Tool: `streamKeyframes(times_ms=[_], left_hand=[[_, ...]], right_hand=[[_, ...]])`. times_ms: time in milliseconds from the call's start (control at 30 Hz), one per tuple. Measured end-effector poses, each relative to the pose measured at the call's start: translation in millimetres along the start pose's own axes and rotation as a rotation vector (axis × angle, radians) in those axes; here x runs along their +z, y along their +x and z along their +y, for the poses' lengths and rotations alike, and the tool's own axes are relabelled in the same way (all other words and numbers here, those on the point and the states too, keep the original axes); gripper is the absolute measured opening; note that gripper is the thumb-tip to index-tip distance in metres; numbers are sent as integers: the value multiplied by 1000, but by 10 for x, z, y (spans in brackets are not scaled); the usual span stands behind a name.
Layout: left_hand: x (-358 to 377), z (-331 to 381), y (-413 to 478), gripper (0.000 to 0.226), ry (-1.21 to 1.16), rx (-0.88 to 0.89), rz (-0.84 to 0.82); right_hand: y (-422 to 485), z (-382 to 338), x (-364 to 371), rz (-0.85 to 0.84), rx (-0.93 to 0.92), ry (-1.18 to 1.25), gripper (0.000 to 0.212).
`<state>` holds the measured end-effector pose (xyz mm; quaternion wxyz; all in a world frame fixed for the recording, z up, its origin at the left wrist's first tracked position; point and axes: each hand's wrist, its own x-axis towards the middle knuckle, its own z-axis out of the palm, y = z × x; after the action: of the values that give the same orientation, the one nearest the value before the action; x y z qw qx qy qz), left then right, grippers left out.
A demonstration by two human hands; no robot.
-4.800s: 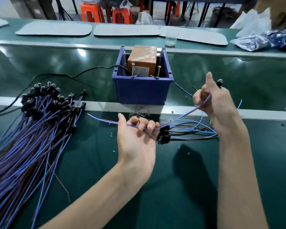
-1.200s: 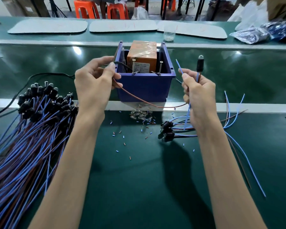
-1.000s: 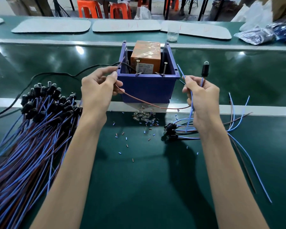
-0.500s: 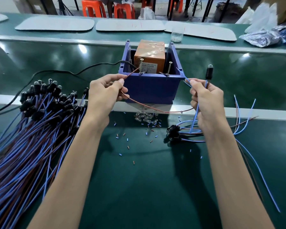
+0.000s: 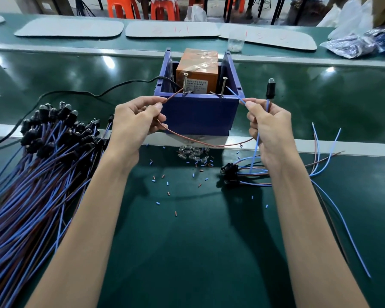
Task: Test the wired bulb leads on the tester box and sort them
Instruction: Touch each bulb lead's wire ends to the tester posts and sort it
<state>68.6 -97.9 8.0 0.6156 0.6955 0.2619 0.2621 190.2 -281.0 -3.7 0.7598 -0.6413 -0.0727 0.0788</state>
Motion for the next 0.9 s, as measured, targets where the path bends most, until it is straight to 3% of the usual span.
streamKeyframes(times_ms=[900], left_hand=[[-101, 11, 12, 24, 34, 16, -118]], right_hand=[[-22, -9, 12, -30, 25, -19, 18]])
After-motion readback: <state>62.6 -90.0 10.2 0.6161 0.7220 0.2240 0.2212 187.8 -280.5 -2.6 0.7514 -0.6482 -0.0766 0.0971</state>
